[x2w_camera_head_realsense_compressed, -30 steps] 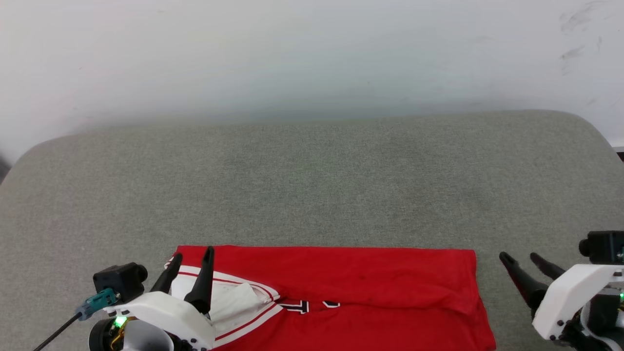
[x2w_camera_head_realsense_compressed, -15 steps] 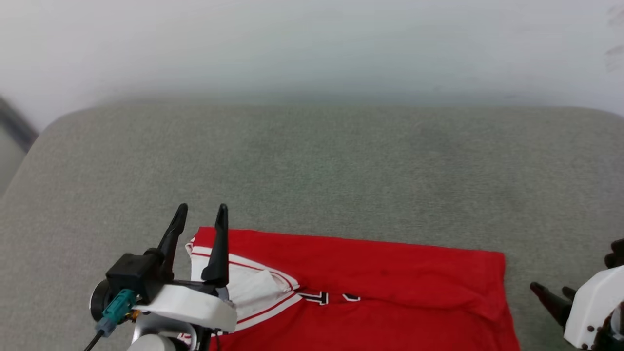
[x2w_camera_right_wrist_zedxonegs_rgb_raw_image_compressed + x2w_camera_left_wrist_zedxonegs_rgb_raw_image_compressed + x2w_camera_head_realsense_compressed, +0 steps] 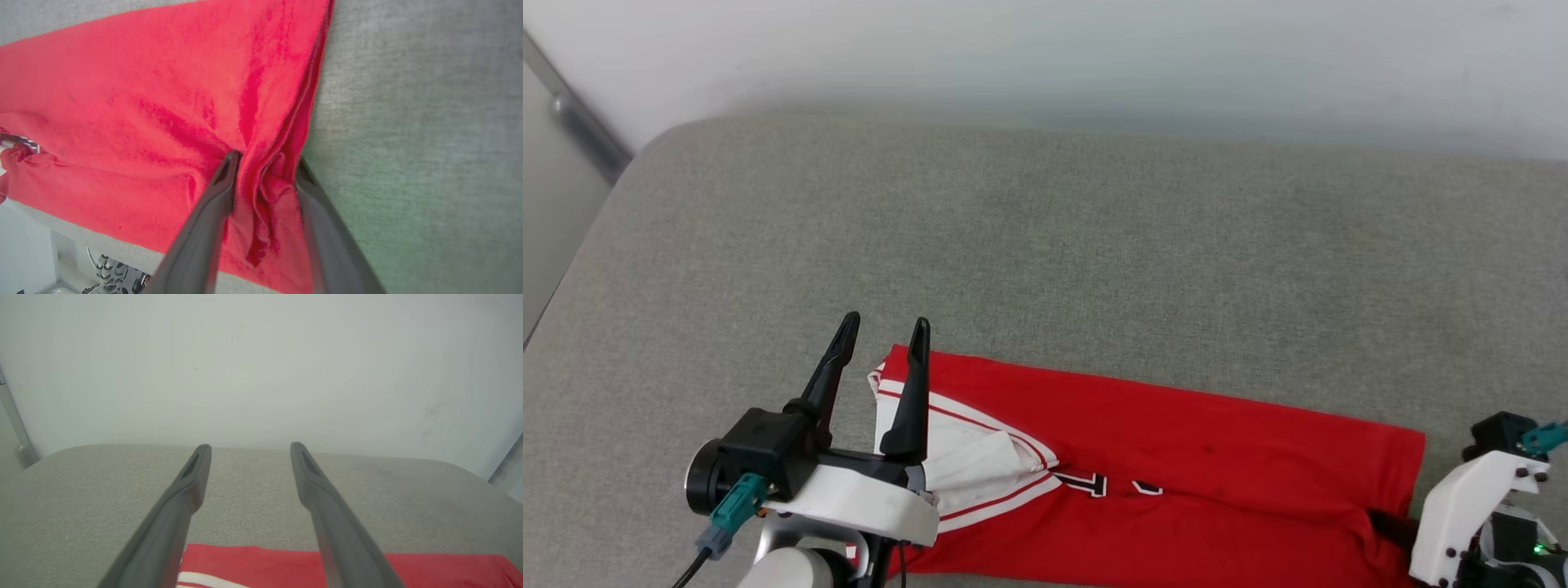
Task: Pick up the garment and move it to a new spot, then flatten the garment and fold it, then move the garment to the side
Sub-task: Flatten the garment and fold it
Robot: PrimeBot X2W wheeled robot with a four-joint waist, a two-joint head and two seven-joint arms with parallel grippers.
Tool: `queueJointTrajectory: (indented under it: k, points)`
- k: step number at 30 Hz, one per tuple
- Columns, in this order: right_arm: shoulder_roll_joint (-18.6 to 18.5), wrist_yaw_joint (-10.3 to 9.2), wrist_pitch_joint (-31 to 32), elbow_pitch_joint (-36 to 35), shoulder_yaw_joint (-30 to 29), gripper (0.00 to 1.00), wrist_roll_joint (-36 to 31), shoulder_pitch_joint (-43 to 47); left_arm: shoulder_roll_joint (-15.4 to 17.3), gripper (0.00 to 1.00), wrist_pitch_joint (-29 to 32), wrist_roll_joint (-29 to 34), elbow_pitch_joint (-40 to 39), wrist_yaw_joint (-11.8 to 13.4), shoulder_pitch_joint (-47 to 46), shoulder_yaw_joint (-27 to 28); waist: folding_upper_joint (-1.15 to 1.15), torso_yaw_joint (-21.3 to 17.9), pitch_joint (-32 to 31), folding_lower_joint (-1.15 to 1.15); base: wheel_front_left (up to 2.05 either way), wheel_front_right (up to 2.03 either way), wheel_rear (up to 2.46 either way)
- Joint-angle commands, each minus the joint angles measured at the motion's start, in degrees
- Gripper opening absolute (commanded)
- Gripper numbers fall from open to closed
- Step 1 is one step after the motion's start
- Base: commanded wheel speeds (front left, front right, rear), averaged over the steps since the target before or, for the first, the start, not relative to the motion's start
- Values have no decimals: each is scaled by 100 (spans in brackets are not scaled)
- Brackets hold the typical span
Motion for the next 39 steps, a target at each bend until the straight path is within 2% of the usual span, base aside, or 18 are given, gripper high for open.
queueJointTrajectory:
  k: [1, 6, 10, 16, 19, 21, 23, 27, 32, 35, 39]
  points:
    - [-52, 0, -145, 126, 149, 0, 109, -147, 68, 100, 36, -9, 38, 43, 103, -7, 0, -112, -216, 0, 0, 0, 0]
    - [-234, -1, -275, 144, 147, 0, 138, -278, 109, 100, 85, -38, 29, 127, 266, 10, 0, -283, -475, 0, 0, 0, 0]
    - [-348, -2, -290, 183, -116, 0, 70, -289, 115, 100, 106, -89, -16, 212, 423, 40, 0, -423, -624, 0, 0, 0, 0]
    - [-479, -2, -283, 173, -829, 0, -153, -195, 139, 100, 106, -93, -73, 288, 551, 51, 0, -578, -686, 0, 0, 0, 0]
    - [-423, 0, -255, 72, -1290, 0, -260, -180, 155, 100, 109, -99, -99, 309, 574, 61, 0, -651, -679, 0, 0, 0, 0]
    - [-235, 0, -160, -15, -1533, 0, -149, -242, 172, 100, 113, -104, -111, 318, 575, 68, 0, -700, -668, 0, 0, 0, 0]
    - [-10, 0, 12, -112, -1710, 0, 82, -331, 177, 100, 113, -112, -114, 324, 581, 65, 0, -739, -664, 0, 0, 0, 0]
    - [503, 0, 565, -243, -1849, 0, 948, -431, 177, 100, 128, -119, -94, 312, 537, 40, 0, -756, -663, 0, 0, 0, 0]
    - [803, 0, 1301, -182, -1748, 0, 2050, -334, 187, 100, 173, -112, -83, 274, 450, -11, 0, -663, -659, 0, 0, 0, 0]
    - [840, 0, 1494, 4, -1436, 0, 2755, -323, 194, 100, 188, -112, -72, 247, 414, -37, 0, -558, -630, 0, 0, 0, 0]
    - [833, 0, 1252, 348, -668, 0, 3623, -363, 180, 100, 220, -104, -65, 229, 332, -75, 0, -392, -567, 0, 0, 0, 0]
